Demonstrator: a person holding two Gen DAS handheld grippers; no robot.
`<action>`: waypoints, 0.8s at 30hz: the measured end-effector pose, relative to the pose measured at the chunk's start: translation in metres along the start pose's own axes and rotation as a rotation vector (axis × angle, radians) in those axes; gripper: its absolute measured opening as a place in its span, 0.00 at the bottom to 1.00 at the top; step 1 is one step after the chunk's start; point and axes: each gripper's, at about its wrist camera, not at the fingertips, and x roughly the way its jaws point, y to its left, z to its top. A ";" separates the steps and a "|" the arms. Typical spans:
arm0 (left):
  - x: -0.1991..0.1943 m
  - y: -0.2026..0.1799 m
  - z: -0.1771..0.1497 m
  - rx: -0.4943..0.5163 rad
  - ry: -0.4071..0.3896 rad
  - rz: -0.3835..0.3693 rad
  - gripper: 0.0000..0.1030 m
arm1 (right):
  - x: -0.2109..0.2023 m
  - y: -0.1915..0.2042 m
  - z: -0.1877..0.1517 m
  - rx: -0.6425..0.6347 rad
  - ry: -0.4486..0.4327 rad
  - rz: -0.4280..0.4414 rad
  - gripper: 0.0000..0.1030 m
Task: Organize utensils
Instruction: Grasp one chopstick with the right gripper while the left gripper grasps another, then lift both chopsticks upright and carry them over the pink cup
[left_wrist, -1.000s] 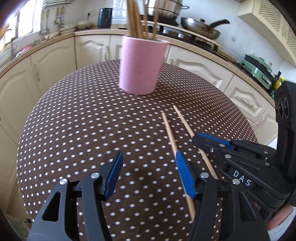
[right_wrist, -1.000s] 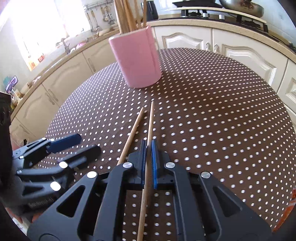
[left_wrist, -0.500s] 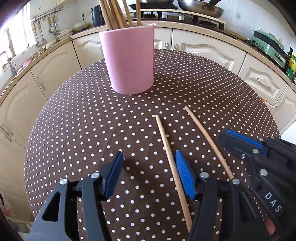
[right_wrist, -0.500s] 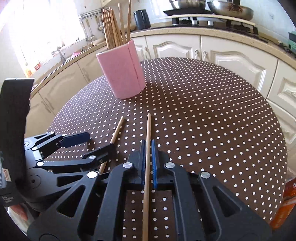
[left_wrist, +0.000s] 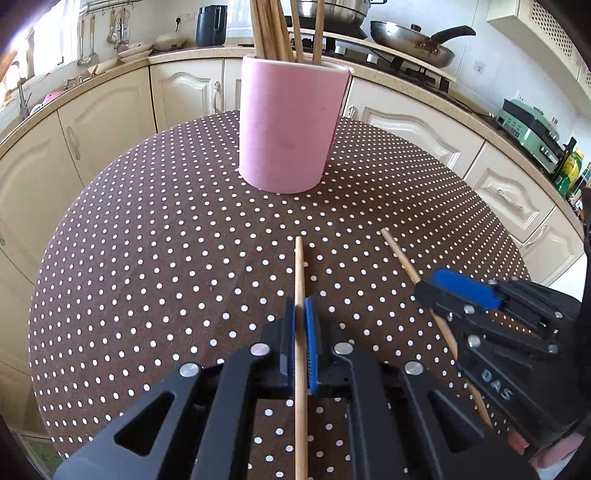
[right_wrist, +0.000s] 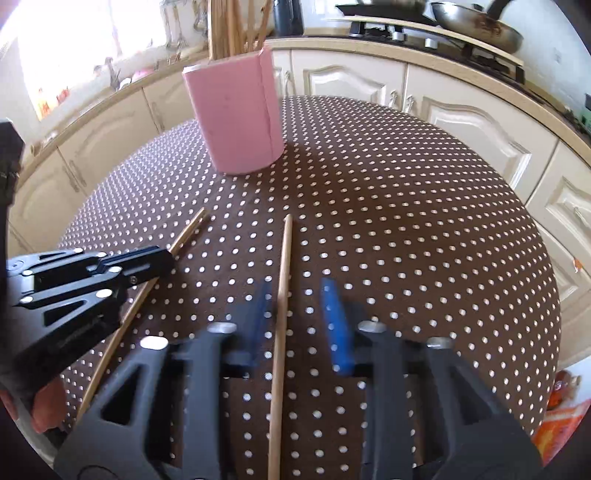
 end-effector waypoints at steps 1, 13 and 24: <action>-0.001 0.001 -0.001 -0.003 -0.004 -0.006 0.06 | 0.000 0.002 0.000 -0.012 0.001 0.000 0.07; -0.038 0.009 -0.003 -0.023 -0.119 -0.012 0.06 | -0.007 -0.011 0.007 0.112 -0.075 0.126 0.05; -0.072 0.004 0.026 -0.027 -0.240 -0.005 0.06 | -0.040 0.000 0.040 0.077 -0.219 0.119 0.05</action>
